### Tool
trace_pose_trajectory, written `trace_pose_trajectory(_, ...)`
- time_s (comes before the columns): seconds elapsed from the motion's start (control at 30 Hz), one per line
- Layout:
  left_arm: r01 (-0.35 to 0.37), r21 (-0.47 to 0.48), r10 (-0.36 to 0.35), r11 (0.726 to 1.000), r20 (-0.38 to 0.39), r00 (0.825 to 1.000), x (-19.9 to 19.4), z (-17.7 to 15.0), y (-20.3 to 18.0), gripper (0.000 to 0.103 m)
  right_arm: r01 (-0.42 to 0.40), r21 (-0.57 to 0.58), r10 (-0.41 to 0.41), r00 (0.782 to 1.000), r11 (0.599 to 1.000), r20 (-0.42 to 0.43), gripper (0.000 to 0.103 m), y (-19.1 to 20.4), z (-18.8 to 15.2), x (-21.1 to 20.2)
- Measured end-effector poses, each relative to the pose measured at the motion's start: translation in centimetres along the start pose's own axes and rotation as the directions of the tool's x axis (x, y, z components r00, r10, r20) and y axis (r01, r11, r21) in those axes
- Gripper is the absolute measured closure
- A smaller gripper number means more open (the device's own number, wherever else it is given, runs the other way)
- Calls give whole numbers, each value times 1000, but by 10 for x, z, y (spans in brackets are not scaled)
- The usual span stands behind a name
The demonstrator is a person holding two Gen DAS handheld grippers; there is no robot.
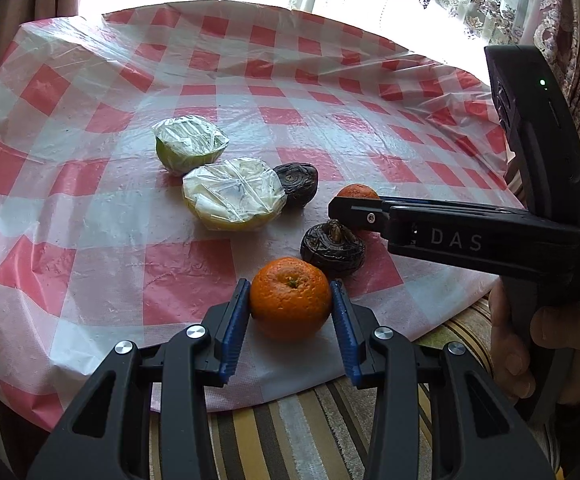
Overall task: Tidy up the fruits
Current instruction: 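Grasp an orange with the left gripper while the right gripper grasps another orange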
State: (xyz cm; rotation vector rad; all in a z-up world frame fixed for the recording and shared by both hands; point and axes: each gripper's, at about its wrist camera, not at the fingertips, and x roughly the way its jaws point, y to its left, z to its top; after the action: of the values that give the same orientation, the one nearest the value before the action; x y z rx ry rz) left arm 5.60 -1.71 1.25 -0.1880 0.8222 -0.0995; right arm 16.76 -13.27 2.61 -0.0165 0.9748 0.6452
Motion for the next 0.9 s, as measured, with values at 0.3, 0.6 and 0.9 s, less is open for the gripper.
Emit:
trace_pose_trajectory(0.3, -15, 5, 15, 1000, 9, 1000, -2, -1, -2, 64, 27, -11, -27, 999, 1000, 28, 68, 2, -6, -9)
trace_pose_trajectory(0.6, -47, 20, 47, 999, 9, 999, -1, -2, -8, 64, 138, -20, -138, 990, 990, 1, 68, -9, -21, -26)
trace_pose_trajectory(0.9, -64, 30, 64, 998, -3, 998, 3, -2, -10, 64, 192, -60, -193, 981, 980, -12, 58, -7, -37, -33)
